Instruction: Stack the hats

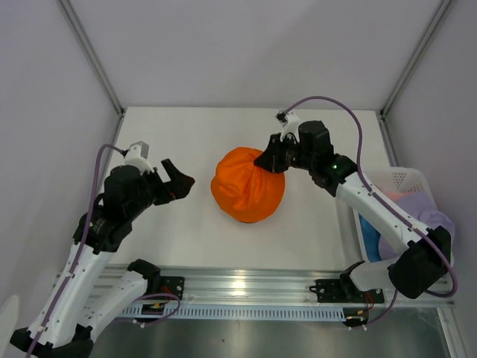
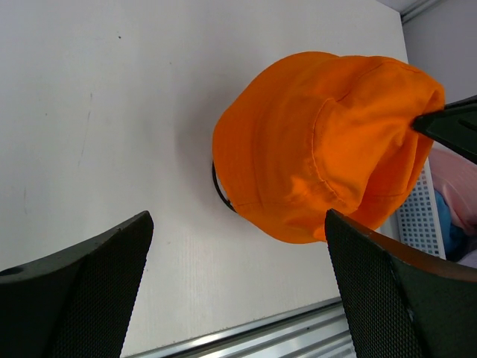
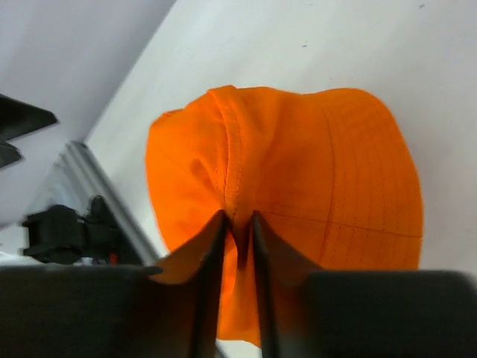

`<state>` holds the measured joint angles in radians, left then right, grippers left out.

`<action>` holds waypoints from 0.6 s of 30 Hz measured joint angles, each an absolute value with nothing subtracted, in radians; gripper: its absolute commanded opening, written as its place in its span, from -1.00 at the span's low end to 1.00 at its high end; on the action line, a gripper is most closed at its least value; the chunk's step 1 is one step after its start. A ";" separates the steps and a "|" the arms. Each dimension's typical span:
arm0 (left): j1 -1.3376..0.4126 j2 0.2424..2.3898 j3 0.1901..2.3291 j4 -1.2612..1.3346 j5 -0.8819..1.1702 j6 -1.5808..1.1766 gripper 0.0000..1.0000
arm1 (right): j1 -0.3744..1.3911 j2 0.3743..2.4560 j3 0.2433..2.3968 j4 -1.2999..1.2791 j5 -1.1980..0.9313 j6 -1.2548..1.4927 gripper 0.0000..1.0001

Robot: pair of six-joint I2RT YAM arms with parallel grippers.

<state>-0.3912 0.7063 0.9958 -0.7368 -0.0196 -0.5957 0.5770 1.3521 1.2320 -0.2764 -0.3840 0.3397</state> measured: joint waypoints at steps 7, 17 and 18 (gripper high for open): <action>-0.391 0.746 0.971 -0.681 0.040 -0.602 0.99 | 0.468 1.333 1.173 -0.275 -0.428 0.340 0.99; -0.390 0.735 0.814 -0.523 0.056 -0.677 0.99 | 0.288 1.148 1.057 -0.187 -0.406 0.406 0.99; -0.390 0.731 0.796 -0.505 0.056 -0.691 0.99 | 0.278 1.143 1.027 -0.175 -0.403 0.421 0.99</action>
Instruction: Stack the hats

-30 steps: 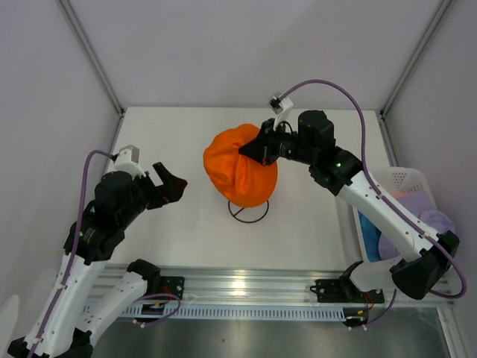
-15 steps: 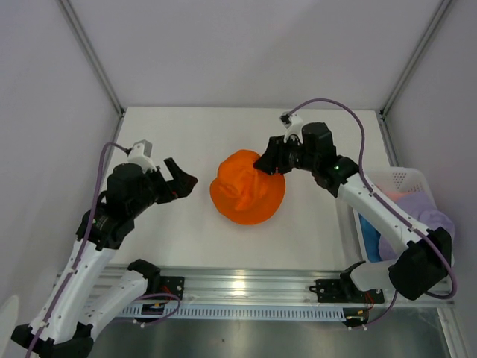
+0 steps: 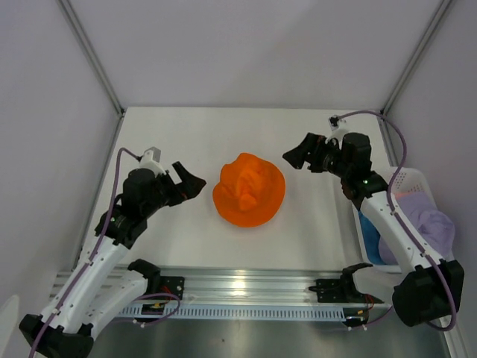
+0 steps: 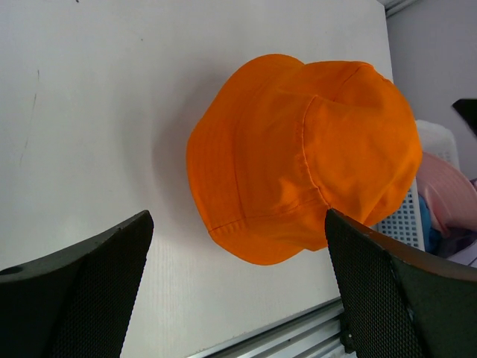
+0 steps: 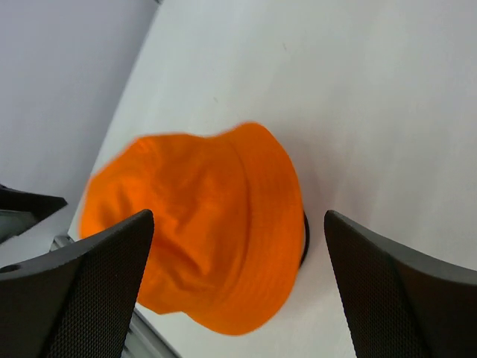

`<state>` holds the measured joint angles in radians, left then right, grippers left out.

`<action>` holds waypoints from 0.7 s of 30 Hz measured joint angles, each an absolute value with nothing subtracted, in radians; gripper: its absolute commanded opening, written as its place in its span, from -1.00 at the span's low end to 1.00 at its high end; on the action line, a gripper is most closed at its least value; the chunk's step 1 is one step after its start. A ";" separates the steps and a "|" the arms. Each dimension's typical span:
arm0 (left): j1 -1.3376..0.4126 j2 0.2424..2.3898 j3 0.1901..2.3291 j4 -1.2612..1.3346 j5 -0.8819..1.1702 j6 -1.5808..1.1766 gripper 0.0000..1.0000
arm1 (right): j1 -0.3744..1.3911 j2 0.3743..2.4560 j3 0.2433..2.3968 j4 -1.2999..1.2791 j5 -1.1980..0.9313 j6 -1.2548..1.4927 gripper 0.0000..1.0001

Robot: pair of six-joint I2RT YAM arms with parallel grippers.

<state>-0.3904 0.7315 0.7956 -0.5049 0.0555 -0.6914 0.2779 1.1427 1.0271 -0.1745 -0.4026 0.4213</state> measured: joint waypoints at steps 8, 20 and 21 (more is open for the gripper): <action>-0.390 0.752 0.748 -0.489 0.052 -0.742 0.99 | 0.248 1.172 0.895 -0.338 -0.242 0.476 0.99; -0.389 0.832 0.857 -0.642 0.025 -0.677 0.99 | 0.117 0.850 1.158 -0.774 0.459 0.407 0.99; -0.389 0.840 0.870 -0.653 0.026 -0.669 0.99 | 0.088 0.836 1.165 -0.805 0.498 0.407 0.99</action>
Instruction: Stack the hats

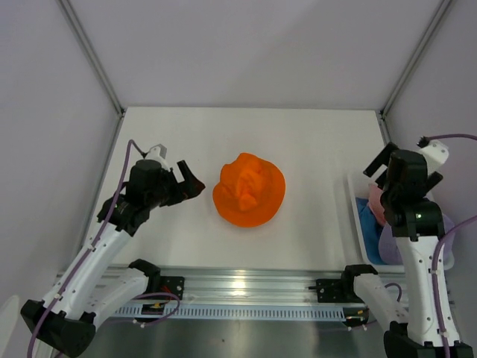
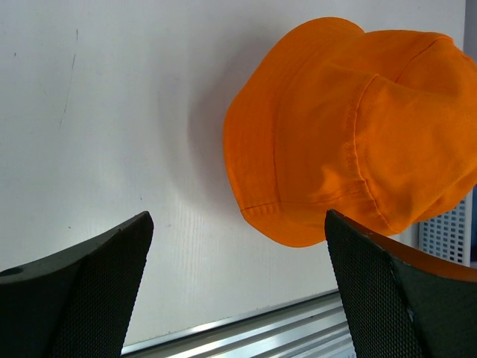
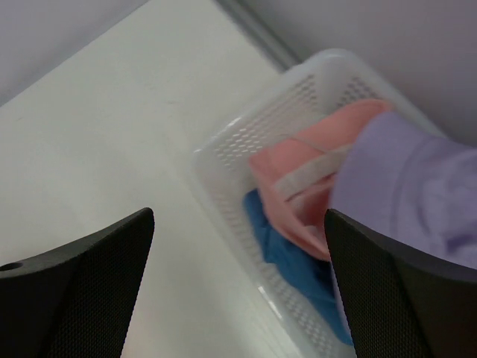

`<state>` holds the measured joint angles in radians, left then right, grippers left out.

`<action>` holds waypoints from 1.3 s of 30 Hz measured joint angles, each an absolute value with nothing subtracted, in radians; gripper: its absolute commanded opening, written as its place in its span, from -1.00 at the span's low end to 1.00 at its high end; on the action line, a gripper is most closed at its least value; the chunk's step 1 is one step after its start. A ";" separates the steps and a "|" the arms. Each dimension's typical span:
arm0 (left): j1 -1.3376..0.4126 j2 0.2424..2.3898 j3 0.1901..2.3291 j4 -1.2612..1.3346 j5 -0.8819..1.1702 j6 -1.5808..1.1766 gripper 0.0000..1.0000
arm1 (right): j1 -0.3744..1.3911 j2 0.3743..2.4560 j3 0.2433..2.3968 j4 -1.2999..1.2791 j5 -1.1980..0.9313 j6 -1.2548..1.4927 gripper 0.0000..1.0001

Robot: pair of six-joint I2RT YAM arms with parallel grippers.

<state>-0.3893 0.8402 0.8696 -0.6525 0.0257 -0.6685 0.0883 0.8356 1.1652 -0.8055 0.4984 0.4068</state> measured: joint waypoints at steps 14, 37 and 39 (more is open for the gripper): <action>-0.387 0.848 0.913 -0.670 0.095 -0.588 0.99 | -0.105 0.887 1.291 -1.233 0.822 0.631 0.97; -0.387 0.843 0.896 -0.665 0.143 -0.575 0.99 | -0.321 0.879 0.929 -0.842 0.461 0.475 -0.68; -0.387 0.855 0.896 -0.664 0.146 -0.575 0.99 | -0.322 0.883 0.929 -0.836 0.466 0.468 -0.88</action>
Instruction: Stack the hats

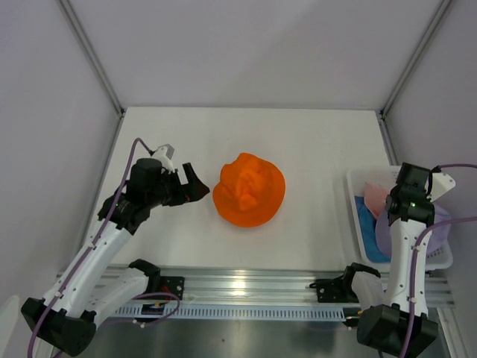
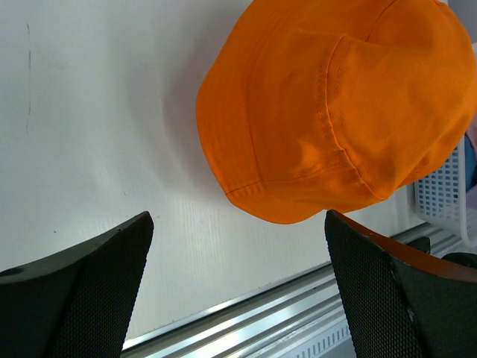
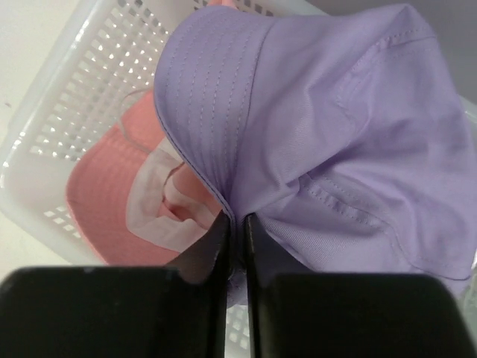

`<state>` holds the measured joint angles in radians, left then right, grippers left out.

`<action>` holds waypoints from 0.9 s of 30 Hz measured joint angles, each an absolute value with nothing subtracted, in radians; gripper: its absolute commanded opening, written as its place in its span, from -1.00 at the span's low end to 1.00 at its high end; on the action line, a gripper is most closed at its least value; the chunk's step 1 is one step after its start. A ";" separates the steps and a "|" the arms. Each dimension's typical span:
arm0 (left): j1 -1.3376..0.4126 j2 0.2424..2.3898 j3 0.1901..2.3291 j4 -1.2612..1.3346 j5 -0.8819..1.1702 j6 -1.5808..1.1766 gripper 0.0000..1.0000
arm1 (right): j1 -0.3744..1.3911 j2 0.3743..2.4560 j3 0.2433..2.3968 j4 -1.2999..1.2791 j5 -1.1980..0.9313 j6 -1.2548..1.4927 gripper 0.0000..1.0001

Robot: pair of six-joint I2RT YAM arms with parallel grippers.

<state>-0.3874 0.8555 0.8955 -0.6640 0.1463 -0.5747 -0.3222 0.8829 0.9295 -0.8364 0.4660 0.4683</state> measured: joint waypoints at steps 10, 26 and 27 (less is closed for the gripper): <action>-0.387 0.881 0.915 -0.662 0.171 -0.574 0.99 | -0.323 0.880 1.077 -0.899 0.468 0.443 -1.00; -0.387 0.882 0.935 -0.662 0.196 -0.565 0.99 | -0.323 0.882 1.372 -0.991 0.368 0.362 -0.99; -0.387 0.882 0.935 -0.662 0.196 -0.564 0.99 | -0.323 0.882 1.360 -1.006 0.363 0.355 -0.99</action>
